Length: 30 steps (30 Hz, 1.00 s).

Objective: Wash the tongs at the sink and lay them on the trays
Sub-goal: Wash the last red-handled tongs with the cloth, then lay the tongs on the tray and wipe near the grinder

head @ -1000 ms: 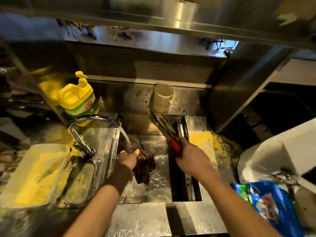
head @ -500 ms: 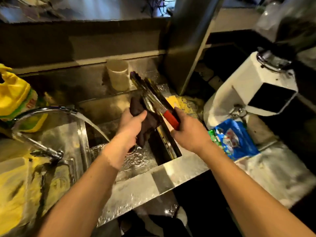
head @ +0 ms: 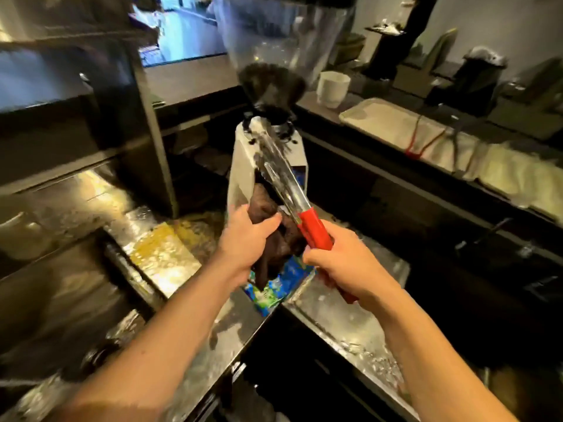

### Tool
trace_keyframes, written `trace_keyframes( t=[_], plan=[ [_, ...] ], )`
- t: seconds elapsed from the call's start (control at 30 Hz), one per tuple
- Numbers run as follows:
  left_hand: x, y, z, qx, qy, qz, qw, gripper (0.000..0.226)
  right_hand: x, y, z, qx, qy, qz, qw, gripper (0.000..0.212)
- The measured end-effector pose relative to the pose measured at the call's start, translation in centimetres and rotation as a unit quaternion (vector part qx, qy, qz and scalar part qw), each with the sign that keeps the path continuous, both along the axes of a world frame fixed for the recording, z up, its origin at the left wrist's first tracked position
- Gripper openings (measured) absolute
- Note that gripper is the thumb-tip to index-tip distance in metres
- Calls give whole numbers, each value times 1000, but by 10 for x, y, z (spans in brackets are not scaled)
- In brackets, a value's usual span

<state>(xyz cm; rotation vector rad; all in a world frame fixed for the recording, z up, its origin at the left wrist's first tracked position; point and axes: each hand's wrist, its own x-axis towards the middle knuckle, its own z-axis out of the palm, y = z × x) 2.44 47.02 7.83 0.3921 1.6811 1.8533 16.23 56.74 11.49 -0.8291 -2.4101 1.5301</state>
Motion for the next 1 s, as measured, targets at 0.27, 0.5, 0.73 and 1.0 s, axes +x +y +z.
trace_keyframes(
  t=[0.27, 0.5, 0.73, 1.0],
  plan=[
    [47, 131, 15, -9, -24, -83, 996, 21, 63, 112, 16, -184, 44, -135, 973, 18],
    [39, 211, 16, -31, -14, -59, 998, 10, 12, 224, 50, -158, 20, -199, 967, 9],
    [5, 256, 24, -38, -15, -30, 999, 12, -78, 312, 79, 56, -122, -160, 978, 15],
    [-34, 286, 42, -45, 37, -38, 998, 18, -124, 355, 64, 371, -305, -102, 871, 43]
  ],
)
